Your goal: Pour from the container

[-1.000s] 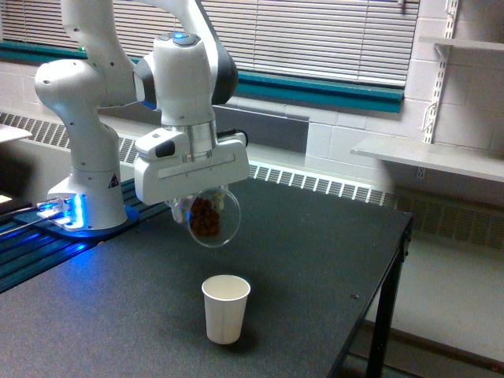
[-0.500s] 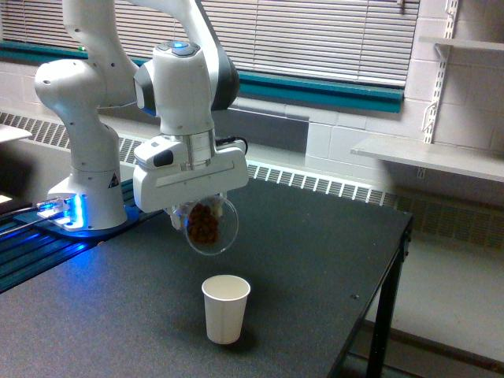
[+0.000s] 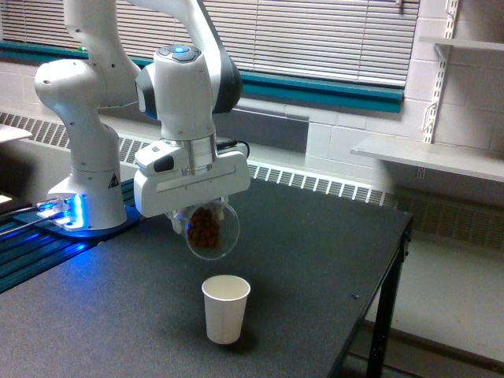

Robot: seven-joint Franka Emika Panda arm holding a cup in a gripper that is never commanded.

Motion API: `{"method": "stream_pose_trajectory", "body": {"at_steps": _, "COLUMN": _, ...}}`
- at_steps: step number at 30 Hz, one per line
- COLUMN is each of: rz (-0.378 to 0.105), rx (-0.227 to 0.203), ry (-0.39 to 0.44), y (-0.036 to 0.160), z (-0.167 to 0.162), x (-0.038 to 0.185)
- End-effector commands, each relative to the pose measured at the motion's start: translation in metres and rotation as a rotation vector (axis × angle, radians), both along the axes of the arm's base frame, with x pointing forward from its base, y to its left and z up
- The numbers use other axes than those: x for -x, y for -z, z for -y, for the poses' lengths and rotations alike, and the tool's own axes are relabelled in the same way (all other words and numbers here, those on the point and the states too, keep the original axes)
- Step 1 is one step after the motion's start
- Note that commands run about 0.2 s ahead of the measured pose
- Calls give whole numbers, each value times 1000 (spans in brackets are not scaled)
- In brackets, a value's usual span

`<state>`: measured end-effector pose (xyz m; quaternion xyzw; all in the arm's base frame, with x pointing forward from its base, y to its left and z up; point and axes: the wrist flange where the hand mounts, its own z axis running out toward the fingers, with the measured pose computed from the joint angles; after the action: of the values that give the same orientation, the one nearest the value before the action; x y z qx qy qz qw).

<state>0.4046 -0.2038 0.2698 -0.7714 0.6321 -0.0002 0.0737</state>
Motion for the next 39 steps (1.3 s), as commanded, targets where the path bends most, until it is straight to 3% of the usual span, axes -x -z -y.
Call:
{"method": "stream_pose_trajectory", "body": {"at_steps": 1, "rz": 0, "rx": -5, "ry": 5, "y": 0, "z": 8, "x": -3}}
{"method": "stream_pose_trajectory", "body": {"at_steps": 39, "rz": -39, "rx": -47, "ry": -21, "y": 13, "z": 7, "x": -23}}
